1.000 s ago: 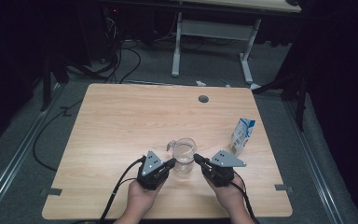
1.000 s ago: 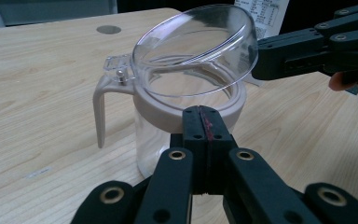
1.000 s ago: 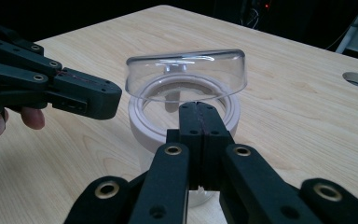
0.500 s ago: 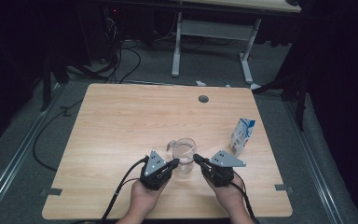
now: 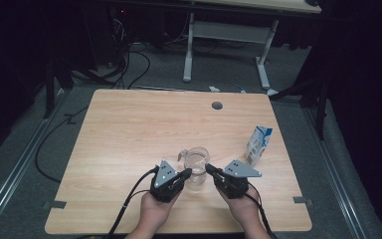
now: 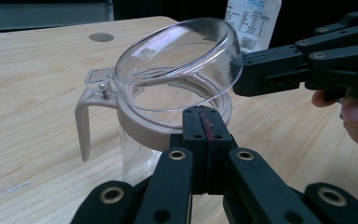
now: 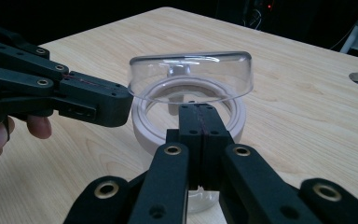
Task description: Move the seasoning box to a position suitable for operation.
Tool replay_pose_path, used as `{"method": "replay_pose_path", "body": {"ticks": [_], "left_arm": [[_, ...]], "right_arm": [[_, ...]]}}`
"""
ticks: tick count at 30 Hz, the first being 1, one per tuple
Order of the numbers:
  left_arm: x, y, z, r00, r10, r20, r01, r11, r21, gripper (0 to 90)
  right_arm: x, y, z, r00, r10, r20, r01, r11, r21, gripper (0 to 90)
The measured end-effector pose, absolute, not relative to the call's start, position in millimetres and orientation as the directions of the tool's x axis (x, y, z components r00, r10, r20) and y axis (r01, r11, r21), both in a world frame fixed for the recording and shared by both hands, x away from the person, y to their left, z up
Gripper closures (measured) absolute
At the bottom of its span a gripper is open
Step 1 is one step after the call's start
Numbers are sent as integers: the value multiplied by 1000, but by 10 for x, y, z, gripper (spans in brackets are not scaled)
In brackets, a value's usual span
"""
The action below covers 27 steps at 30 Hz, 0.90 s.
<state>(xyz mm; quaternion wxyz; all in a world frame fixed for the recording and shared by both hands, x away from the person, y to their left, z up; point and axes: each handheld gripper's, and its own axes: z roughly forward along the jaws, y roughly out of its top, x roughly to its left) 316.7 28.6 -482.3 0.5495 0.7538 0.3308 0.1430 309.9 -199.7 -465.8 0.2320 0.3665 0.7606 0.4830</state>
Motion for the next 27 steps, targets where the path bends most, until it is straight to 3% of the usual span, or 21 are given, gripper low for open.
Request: {"method": "replay_pose_path", "body": {"ticks": [27], "left_arm": [[3178, 300, -4747, 735, 660, -156, 333, -151, 931, 900]], "right_arm": [[3144, -1983, -4729, -609, 793, 2, 331, 252, 909, 900]]}}
